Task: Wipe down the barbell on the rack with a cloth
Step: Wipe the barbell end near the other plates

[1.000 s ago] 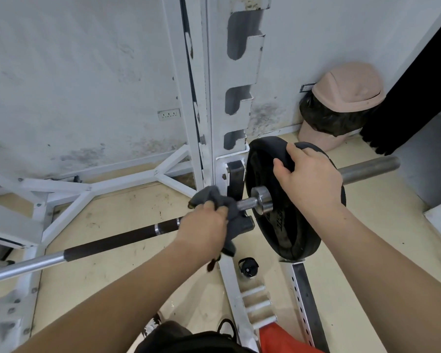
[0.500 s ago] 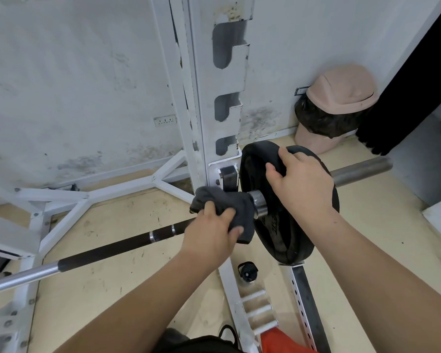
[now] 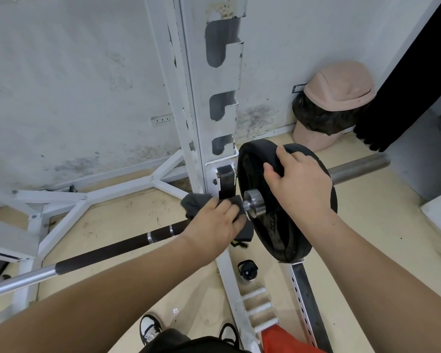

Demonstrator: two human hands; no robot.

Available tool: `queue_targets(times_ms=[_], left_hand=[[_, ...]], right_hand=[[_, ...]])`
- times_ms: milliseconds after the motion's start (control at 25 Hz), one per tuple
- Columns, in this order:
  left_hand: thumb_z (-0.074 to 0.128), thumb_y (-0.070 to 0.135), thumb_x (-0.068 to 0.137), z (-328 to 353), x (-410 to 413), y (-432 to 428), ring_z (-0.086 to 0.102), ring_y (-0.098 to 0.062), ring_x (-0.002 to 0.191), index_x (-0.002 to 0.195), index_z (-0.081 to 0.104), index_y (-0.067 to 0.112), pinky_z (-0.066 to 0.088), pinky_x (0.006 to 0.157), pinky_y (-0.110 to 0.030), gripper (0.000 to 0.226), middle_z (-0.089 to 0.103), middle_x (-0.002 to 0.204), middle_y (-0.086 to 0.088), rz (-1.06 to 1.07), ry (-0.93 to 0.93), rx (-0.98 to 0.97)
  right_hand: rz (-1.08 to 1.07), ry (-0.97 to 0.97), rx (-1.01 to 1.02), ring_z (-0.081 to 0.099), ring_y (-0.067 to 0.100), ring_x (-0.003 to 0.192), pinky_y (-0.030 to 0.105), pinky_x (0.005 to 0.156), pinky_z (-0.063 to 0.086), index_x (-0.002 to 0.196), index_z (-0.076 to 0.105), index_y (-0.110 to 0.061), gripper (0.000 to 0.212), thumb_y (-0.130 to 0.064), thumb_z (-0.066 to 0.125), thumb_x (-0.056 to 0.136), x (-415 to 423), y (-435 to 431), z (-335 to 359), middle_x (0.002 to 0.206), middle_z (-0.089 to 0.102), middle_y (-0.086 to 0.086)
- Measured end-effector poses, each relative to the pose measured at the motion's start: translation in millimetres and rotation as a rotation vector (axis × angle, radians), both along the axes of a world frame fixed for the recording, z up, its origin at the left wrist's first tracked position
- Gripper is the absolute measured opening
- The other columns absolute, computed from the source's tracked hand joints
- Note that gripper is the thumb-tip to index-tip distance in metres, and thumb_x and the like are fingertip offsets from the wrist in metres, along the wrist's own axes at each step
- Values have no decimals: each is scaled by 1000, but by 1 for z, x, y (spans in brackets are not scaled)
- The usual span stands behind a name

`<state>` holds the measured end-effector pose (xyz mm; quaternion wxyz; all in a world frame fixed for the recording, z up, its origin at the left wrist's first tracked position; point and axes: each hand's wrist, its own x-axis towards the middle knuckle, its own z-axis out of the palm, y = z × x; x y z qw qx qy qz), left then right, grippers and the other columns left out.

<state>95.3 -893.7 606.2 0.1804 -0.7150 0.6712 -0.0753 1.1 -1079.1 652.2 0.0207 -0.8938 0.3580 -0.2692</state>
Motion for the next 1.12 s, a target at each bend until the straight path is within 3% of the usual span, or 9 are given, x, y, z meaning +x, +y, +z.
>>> queue_targets(times_ms=[120, 200, 280, 360, 560, 800, 1000, 1120], left_hand=[[74, 15, 76, -2, 13, 19, 56, -31, 97, 131, 61, 13, 49, 74, -43, 57, 62, 107, -9, 119, 109, -139], [81, 16, 73, 3, 19, 16, 55, -28, 86, 115, 66, 16, 48, 64, -38, 45, 62, 95, -5, 203, 185, -292], [78, 21, 83, 13, 12, -4, 56, -26, 84, 114, 66, 15, 50, 67, -37, 34, 63, 93, -4, 196, 295, -435], [74, 27, 88, 15, 1, -27, 57, -26, 90, 116, 64, 18, 50, 72, -38, 31, 65, 99, -3, 136, 353, -443], [54, 27, 98, 9, -4, -35, 46, -28, 120, 144, 46, 24, 41, 86, -39, 47, 52, 133, -7, 136, 245, -109], [55, 9, 97, 22, -2, -16, 45, -33, 121, 140, 51, 16, 40, 71, -38, 43, 50, 127, -15, 360, 132, 131], [56, 14, 96, 20, -14, -44, 47, -30, 118, 137, 51, 7, 46, 77, -38, 41, 55, 125, -13, 273, 161, 21], [59, 18, 96, 18, -9, -31, 47, -31, 117, 141, 47, 7, 42, 71, -39, 48, 51, 126, -13, 330, 173, 60]], right_hand=[[-9, -32, -37, 63, 32, 93, 33, 57, 40, 131, 66, -17, 49, -44, 64, 91, -2, 0, -4, 89, 67, 9], [-12, -42, -52, 64, 32, 92, 32, 56, 39, 131, 67, -16, 49, -43, 66, 90, -4, 1, -6, 89, 67, 8], [-12, -47, -41, 64, 32, 94, 34, 57, 45, 132, 66, -15, 50, -43, 67, 90, -5, 1, -7, 91, 68, 9], [-25, -51, -37, 64, 33, 95, 36, 58, 49, 132, 66, -16, 51, -44, 68, 89, -6, 2, -7, 92, 69, 8], [-25, -38, -67, 64, 30, 94, 34, 56, 46, 133, 66, -17, 51, -45, 66, 90, -6, 3, -7, 91, 69, 7], [-16, -60, -79, 64, 32, 90, 34, 55, 45, 132, 67, -14, 51, -43, 67, 90, -7, 2, -10, 89, 68, 9], [-18, -59, -85, 64, 34, 90, 36, 55, 48, 130, 68, -14, 50, -41, 69, 89, -4, 2, -10, 88, 68, 10], [-18, -54, -80, 65, 34, 89, 36, 55, 48, 129, 68, -14, 48, -42, 68, 90, -1, 1, -8, 87, 68, 10]])
